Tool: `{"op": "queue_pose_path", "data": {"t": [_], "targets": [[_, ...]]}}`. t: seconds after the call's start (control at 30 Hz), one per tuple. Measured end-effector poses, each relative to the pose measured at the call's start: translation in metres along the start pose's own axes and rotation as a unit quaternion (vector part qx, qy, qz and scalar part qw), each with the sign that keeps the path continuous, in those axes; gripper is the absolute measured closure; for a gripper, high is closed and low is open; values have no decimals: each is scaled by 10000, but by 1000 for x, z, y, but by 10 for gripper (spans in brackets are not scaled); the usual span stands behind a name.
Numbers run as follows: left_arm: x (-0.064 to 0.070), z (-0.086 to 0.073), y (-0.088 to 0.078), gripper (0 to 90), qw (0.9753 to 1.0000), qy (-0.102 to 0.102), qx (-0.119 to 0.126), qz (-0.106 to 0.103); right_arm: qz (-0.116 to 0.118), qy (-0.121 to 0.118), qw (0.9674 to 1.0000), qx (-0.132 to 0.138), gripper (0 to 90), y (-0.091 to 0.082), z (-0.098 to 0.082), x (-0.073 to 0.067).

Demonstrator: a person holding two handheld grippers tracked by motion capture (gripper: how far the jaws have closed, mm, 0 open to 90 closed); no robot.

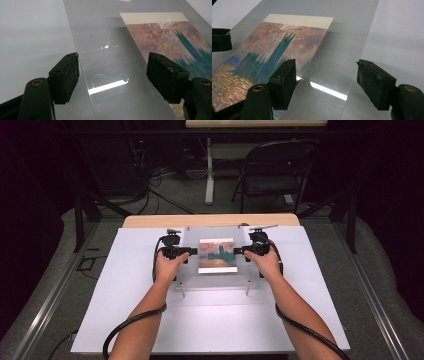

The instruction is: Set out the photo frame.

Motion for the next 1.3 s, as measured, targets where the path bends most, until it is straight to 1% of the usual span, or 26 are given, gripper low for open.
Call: {"op": "queue_pose_path", "data": {"t": [0.2, 0.23, 0.4, 0.53, 0.73, 0.83, 0.97, 1.0, 1.03, 1.13, 1.3], "targets": [[-1, 1, 1, 264, 9999, -24, -78, -84, 37, 81, 10000, 15, 289, 3, 1, 1], [-1, 1, 1, 264, 9999, -28, -79, -90, 41, 116, 9999, -36, 285, 3, 0, 1], [-2, 2, 3, 263, 9998, -71, -89, -158, 109, 214, 9997, 27, 270, 5, 1, 3], [-4, 2, 5, 263, 9994, -170, -107, -277, 250, 382, 9989, 49, 279, 7, 0, 4], [-5, 1, 6, 268, 9986, -312, -127, -404, 228, 410, 9989, 28, 273, 8, 1, 4], [-4, 2, 6, 278, 9986, -318, -143, -386, 209, 405, 9990, 36, 277, 8, 1, 4], [-4, 3, 4, 295, 9986, -345, -244, -331, 193, 429, 9989, 46, 291, 8, 2, 4], [-4, 3, 4, 296, 9986, -342, -250, -331, 186, 419, 9989, 39, 292, 7, 2, 4], [-5, 3, 4, 301, 9983, -394, -245, -339, 178, 398, 9990, 33, 292, 7, 2, 4], [-6, 3, 2, 337, 9981, -443, -260, -343, 171, 397, 9991, 14, 292, 7, 3, 3], [-6, 3, 0, 344, 9982, -472, -232, -295, 110, 373, 9992, 24, 295, 6, 3, 2]]}}
Point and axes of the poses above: each handheld gripper's, and its own axes: y roughly forward along the jaws, z roughly out of its top, x roughly to its right, the point moved 8 cm from there along y, roughly forward along the jaws, and after that the axes turned 12 degrees about z, right-handed, at the moved point
